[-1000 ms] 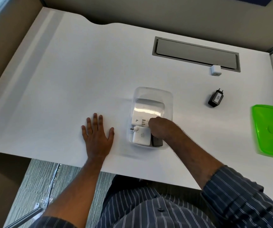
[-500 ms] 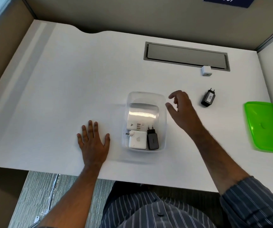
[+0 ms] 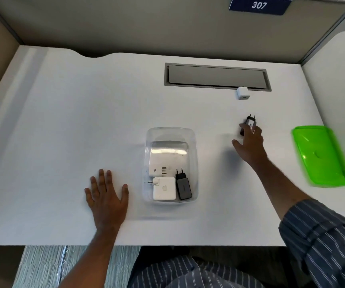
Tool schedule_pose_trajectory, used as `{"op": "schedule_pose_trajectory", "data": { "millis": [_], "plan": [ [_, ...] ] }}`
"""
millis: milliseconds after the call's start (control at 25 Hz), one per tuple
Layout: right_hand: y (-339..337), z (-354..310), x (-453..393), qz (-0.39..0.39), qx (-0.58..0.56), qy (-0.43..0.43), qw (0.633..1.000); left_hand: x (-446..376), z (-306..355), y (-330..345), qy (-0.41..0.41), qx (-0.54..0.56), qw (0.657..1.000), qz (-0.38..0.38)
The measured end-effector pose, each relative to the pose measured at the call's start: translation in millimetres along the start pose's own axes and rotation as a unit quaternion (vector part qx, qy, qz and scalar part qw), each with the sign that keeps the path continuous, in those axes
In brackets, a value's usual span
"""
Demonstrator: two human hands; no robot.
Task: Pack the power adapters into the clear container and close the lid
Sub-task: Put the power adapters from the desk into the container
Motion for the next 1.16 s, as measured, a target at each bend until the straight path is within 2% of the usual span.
{"op": "schedule_pose_trajectory", "data": {
  "millis": [160,280,640,760,880,1040,1160],
  "plan": [
    [-13,0,-15,0.03,0.048,0.028,0.998,0,0,1,-0.004,-0.003,1.0,-0.004],
    [-13,8,-28,0.026,0.059,0.064,0.996,0,0,0,-0.004,-0.003,1.0,-0.004],
    [-4,15,-51,0.039,0.084,0.038,0.995,-1,1,0,-0.006,-0.004,1.0,-0.004],
    [-7,21,-49,0.037,-0.01,0.065,0.997,-1,0,0,-0.006,-0.002,1.0,-0.005],
    [-8,14,-33,0.037,-0.151,0.074,0.985,-1,1,0,-0.007,0.003,1.0,-0.005],
    [-4,-18,13,0.003,-0.389,0.076,0.918,0,1,-1,-0.006,0.003,1.0,-0.004],
    [3,-47,50,-0.063,-0.529,0.074,0.843,0,0,-1,-0.006,0.002,1.0,-0.004]
  ]
}}
Point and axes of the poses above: each hand's wrist, its own x-axis away from the middle knuckle, its own y-axis out of the palm, z = x × y, the point moved 9 cm from there along -x, towards the middle knuckle, and after that the axes turned 1 degree about x, right-handed, at the moved point
